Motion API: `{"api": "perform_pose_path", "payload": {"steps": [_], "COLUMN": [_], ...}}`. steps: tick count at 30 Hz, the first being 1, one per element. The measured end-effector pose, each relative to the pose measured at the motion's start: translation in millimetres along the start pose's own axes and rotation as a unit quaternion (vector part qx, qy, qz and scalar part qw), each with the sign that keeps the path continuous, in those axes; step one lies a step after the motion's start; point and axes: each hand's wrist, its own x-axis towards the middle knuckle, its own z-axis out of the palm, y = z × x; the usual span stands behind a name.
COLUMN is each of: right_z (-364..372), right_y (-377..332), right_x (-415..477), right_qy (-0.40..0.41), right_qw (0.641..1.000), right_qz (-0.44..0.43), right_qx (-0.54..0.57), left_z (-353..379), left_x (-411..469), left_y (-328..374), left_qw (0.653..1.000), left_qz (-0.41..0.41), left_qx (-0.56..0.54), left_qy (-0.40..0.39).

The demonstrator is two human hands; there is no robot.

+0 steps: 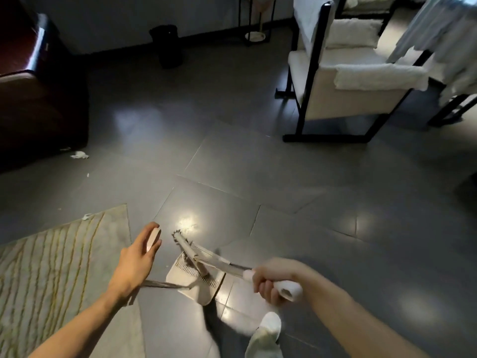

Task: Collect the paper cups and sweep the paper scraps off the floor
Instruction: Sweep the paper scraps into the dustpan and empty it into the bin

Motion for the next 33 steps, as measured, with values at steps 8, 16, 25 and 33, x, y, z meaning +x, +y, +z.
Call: {"api": "perform_pose_path", "payload": {"steps": [8, 16, 25, 33], "right_z": [-121, -219, -328, -410], "right_y": [-16, -12, -52, -89], "right_x": [-58, -69, -48, -21], "right_qy": [0.064, 0.174, 0.35, 0.339], "right_qw": [0.992, 0.957, 0.908, 0.927], "right_qz": [-0.1, -0.192, -0.199, -0.04], "right_qx": [0.046, 0.13, 0.117, 0.157], "left_z": [42, 100, 180, 234], "left_x": [42, 113, 226, 317], "left_y": [103, 218, 315, 370], "left_qw": [0.999, 0.99, 0.973, 0.956], "left_qz": [0.048, 0.137, 0.205, 0.204], "left_qx": [-0.015, 0.012, 0.049, 0.095], "left_qy": [-0.017, -0.021, -0.1, -0.186]}}
